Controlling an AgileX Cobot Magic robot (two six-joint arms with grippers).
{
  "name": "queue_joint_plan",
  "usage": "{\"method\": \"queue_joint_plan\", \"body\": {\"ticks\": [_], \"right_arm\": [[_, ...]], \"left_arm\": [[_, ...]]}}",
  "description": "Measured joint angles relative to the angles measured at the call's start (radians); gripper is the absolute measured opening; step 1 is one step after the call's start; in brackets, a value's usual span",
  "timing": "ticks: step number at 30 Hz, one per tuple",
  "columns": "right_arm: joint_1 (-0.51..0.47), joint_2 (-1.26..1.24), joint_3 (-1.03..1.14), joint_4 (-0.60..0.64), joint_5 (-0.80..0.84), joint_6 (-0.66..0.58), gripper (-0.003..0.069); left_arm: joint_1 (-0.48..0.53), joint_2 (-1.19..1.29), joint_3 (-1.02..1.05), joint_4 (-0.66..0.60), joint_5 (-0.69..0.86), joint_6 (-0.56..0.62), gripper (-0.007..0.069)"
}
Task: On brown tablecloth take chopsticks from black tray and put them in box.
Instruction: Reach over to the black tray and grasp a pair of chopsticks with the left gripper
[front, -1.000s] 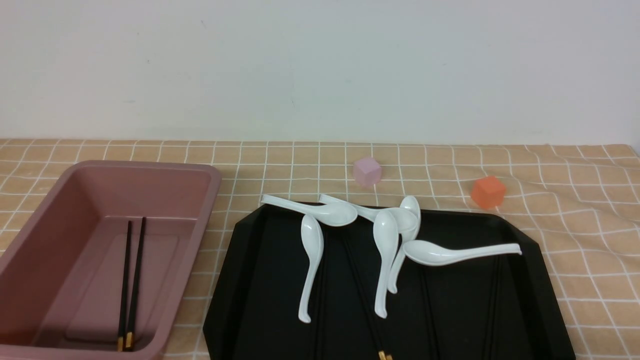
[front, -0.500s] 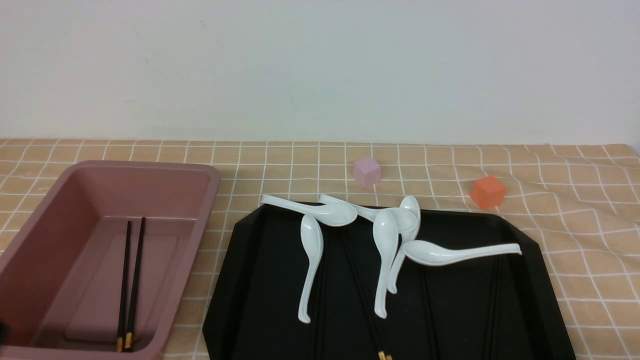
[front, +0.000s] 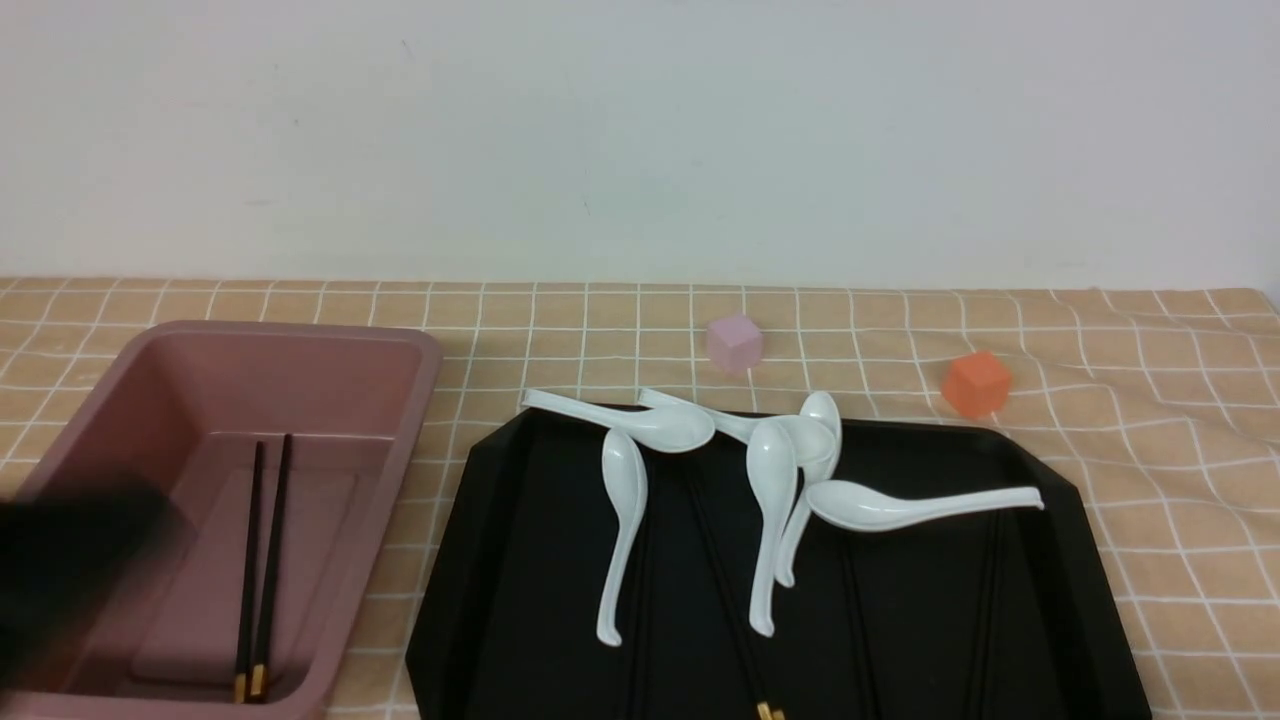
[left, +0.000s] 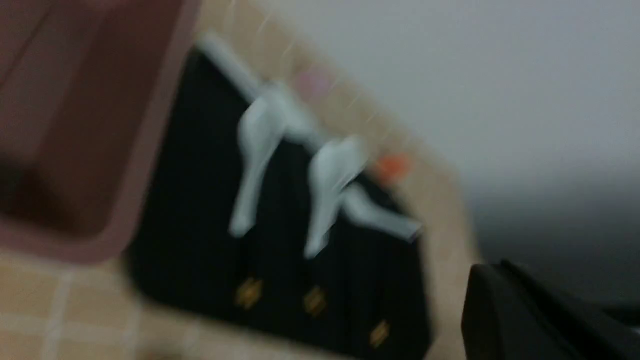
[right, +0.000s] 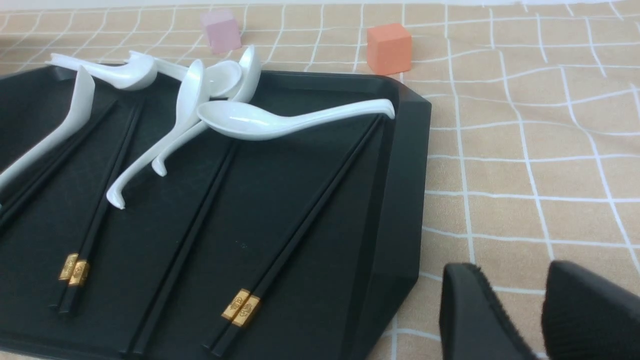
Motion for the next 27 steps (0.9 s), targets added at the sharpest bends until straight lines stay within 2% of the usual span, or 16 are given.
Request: {"method": "queue_joint_plan", "body": {"ticks": [1,5,7,12,15,19,23,27], "right_arm": [[0.000,0.000,0.000,0.000,0.000,0.000,0.0240],[0.000,0.000,0.000,0.000,0.000,0.000,0.0240],[0.000,0.000,0.000,0.000,0.000,0.000,0.0240],[0.000,0.000,0.000,0.000,0.000,0.000,0.0240],[0.000,0.000,0.000,0.000,0.000,0.000,0.0240],[0.000,0.000,0.000,0.000,0.000,0.000,0.0240],[0.000,0.000,0.000,0.000,0.000,0.000,0.0240],[0.000,0.000,0.000,0.000,0.000,0.000,0.0240]], "left_arm": [[0.000,0.092,-0.033,0.053,0.115,0.014,-0.0013],[0.000,0.414,-0.177,0.180,0.399,0.080,-0.0013],[-0.012,0.516,-0.215,0.186,0.426,0.108,-0.0013],[-0.189,0.695,-0.298,0.184,0.379,0.097,-0.0013],[-0.355,0.762,-0.336,0.210,0.281,0.015,-0.0013],[-0.545,0.849,-0.376,0.322,0.139,-0.123,-0.0006],[-0.646,0.917,-0.417,0.444,0.067,-0.258,0.0059],[-0.682,0.991,-0.465,0.540,0.055,-0.367,0.0162]]}}
